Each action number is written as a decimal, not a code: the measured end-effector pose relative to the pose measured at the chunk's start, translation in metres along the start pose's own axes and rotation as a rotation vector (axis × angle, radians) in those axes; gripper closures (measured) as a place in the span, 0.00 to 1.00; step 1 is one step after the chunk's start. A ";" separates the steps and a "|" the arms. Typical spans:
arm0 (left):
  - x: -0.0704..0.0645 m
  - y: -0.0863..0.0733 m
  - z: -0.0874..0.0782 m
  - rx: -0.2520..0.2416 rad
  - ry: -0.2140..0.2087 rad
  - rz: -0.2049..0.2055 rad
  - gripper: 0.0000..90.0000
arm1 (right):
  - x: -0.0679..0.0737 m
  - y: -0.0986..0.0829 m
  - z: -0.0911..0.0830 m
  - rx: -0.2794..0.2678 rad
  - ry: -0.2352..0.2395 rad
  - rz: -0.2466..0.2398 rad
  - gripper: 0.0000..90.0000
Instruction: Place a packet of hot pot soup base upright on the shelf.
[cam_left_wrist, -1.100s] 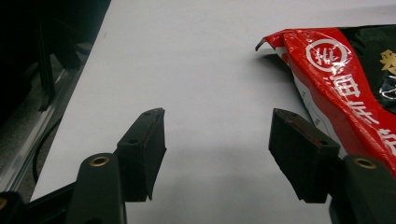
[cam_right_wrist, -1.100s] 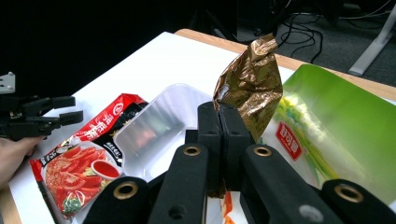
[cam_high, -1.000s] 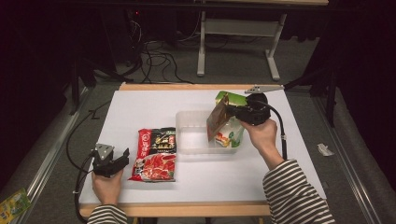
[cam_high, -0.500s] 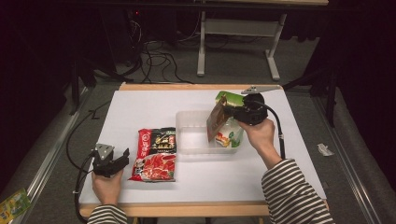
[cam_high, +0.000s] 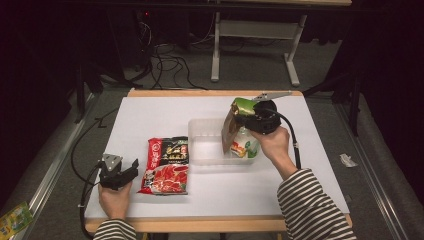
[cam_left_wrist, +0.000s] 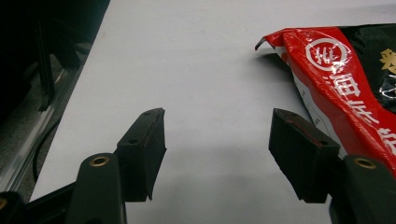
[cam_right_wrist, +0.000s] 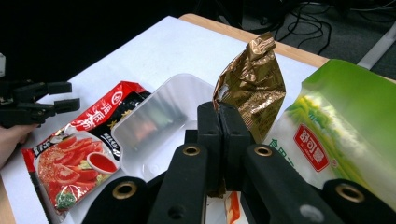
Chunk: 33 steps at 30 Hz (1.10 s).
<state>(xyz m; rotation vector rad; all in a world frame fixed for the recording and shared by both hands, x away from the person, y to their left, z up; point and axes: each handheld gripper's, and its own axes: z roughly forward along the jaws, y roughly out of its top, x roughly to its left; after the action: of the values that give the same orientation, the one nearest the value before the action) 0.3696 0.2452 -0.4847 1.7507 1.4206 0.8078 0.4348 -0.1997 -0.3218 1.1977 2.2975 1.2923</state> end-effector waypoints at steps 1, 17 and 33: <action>0.000 0.000 0.000 0.000 0.000 0.000 0.41 | 0.000 0.000 0.002 0.001 -0.002 0.000 1.00; 0.000 0.000 0.000 0.001 -0.001 0.000 0.41 | 0.002 -0.005 0.013 0.001 -0.037 -0.021 0.84; 0.000 0.000 0.000 0.001 -0.004 0.002 0.41 | -0.002 -0.019 -0.024 -0.078 -0.071 -0.080 0.66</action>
<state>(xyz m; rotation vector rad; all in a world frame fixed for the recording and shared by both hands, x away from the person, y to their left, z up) 0.3697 0.2453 -0.4847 1.7532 1.4176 0.8047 0.4131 -0.2205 -0.3235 1.0972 2.2010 1.2780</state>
